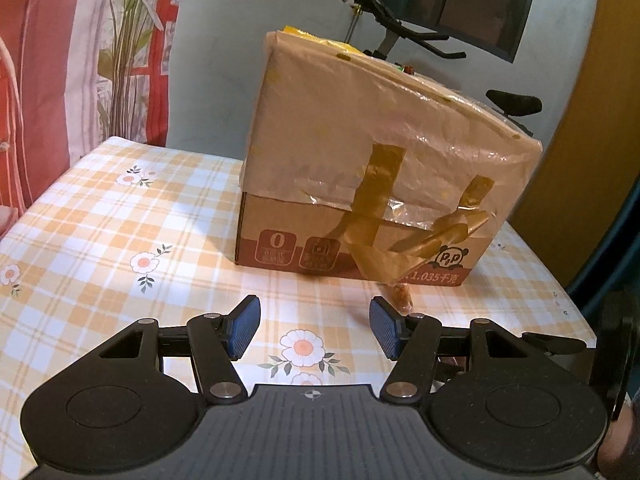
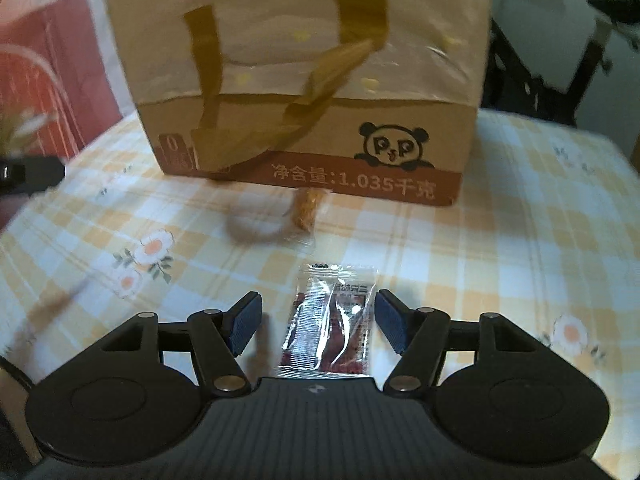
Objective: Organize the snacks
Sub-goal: 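Grasp a small jerky packet with the left tool while the right tool grasps another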
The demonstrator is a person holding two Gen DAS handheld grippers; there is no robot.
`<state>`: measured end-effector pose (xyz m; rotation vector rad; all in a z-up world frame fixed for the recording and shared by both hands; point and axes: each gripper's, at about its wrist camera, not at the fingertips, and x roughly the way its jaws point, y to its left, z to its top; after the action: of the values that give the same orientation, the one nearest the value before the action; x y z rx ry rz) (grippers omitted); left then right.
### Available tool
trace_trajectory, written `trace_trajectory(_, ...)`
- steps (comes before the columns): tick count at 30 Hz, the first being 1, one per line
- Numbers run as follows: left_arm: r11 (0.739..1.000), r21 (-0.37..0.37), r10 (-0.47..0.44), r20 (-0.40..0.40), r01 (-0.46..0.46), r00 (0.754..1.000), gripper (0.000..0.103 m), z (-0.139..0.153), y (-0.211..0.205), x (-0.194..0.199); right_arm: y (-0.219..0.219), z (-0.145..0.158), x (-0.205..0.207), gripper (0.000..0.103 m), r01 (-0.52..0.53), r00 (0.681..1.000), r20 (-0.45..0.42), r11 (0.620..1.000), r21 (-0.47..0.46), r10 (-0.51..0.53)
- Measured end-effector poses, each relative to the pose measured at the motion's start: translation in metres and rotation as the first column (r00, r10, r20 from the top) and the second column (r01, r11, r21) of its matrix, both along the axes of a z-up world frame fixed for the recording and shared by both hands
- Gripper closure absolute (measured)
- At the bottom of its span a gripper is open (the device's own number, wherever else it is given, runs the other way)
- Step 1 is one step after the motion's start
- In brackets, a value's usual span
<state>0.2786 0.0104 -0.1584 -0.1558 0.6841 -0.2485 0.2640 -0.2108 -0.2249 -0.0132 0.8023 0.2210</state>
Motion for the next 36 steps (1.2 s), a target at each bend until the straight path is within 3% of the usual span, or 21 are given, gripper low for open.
trace_trajectory(2,1.0,0.001,0.002,-0.007,-0.002,1.0,0.04,-0.002,0.0,0.001,0.003,-0.002,-0.005,0.042,-0.019,0.999,0.026,0.999,-0.04,0.02)
trace_trajectory(5,1.0,0.003,0.002,-0.019,-0.002,1.0,0.04,-0.005,-0.002,0.003,-0.004,-0.002,-0.009,0.049,-0.002,0.999,0.038,1.0,-0.028,0.003)
trace_trajectory(14,1.0,0.015,-0.014,-0.052,0.015,0.999,0.04,-0.014,-0.011,0.007,-0.009,-0.002,-0.02,0.049,-0.001,0.998,0.064,1.0,-0.031,0.003)
trace_trajectory(16,1.0,0.018,-0.014,-0.058,0.015,0.998,0.04,-0.016,-0.011,0.008,-0.012,-0.001,-0.02,0.062,-0.002,0.997,0.073,1.0,-0.024,0.003)
trace_trajectory(19,1.0,0.019,-0.018,-0.069,0.019,0.997,0.041,-0.018,-0.014,0.01,-0.021,0.002,-0.017,0.062,0.032,0.996,0.087,0.999,-0.011,-0.031)
trace_trajectory(24,0.993,-0.018,-0.117,-0.072,0.116,0.991,0.042,-0.024,-0.031,0.017,-0.039,0.008,-0.008,0.062,0.065,0.99,0.124,0.998,-0.016,-0.063)
trace_trajectory(30,0.979,0.008,-0.201,-0.078,0.202,0.976,0.042,-0.033,-0.066,0.038,-0.06,-0.002,-0.011,0.062,0.112,0.985,0.133,0.994,0.021,-0.113)
trace_trajectory(36,0.972,0.032,-0.228,-0.08,0.231,0.97,0.044,-0.043,-0.098,0.06,-0.063,-0.002,-0.016,0.062,0.103,0.982,0.156,0.994,0.046,-0.11)
